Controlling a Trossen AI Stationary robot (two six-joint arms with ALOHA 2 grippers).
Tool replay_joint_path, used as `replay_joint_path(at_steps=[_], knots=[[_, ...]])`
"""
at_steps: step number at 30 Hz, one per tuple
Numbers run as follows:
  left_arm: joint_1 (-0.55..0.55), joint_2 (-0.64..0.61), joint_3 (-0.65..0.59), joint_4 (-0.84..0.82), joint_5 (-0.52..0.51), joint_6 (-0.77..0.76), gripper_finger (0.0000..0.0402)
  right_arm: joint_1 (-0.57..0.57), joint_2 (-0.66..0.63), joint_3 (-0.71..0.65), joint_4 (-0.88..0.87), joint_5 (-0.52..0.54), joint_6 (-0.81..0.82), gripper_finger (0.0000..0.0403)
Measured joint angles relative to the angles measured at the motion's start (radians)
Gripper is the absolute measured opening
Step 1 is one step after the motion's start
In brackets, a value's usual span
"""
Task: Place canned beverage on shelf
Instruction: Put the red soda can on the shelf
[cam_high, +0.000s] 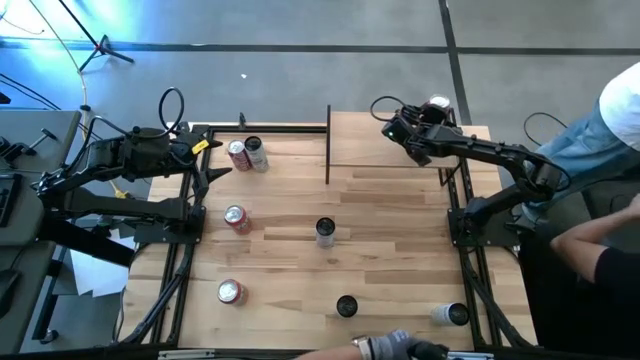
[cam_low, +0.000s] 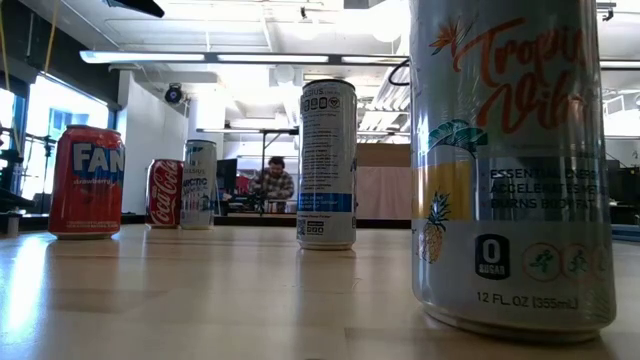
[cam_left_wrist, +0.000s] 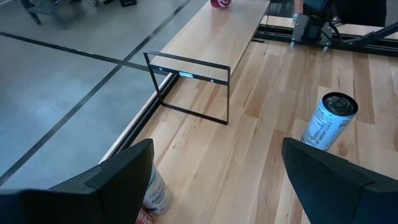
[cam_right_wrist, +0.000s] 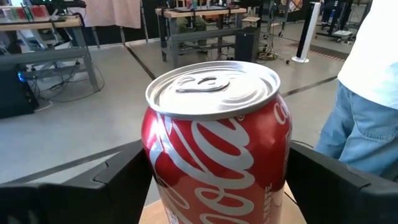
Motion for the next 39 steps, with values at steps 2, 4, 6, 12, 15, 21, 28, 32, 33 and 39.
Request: replay_joint_path(at_steps=[2, 4, 6, 12, 15, 21, 28, 32, 33, 39], knots=[[0.000, 0.000, 0.000, 0.000, 0.000, 0.000, 0.0335, 0.006, 0.000, 0.000, -0.001, -0.001, -0.001, 0.0317], [0.000, 0.000, 0.000, 0.000, 0.000, 0.000, 0.0335, 0.013, 0.000, 0.000, -0.006, -0.004, -0.001, 0.0317], [0.000, 0.000, 0.000, 0.000, 0.000, 0.000, 0.0335, 0.015, 0.000, 0.000, -0.017, -0.006, 0.000, 0.0317], [0.000, 0.000, 0.000, 0.000, 0.000, 0.000, 0.0335, 0.016, -0.017, 0.002, -0.076, -0.050, 0.053, 0.0317], [0.000, 0.000, 0.000, 0.000, 0.000, 0.000, 0.0335, 0.021, -0.023, 0.002, -0.127, -0.064, 0.094, 0.0316], [0.000, 0.000, 0.000, 0.000, 0.000, 0.000, 0.0335, 0.028, -0.045, 0.000, -0.175, -0.088, 0.136, 0.0316], [0.000, 0.000, 0.000, 0.000, 0.000, 0.000, 0.0335, 0.028, -0.047, 0.000, -0.176, -0.090, 0.138, 0.0316], [0.000, 0.000, 0.000, 0.000, 0.000, 0.000, 0.0335, 0.028, -0.047, -0.001, -0.175, -0.089, 0.157, 0.0316], [0.000, 0.000, 0.000, 0.000, 0.000, 0.000, 0.0335, 0.028, -0.047, -0.001, -0.175, -0.089, 0.156, 0.0316], [0.000, 0.000, 0.000, 0.000, 0.000, 0.000, 0.0335, 0.028, -0.047, -0.001, -0.177, -0.086, 0.157, 0.0316]])
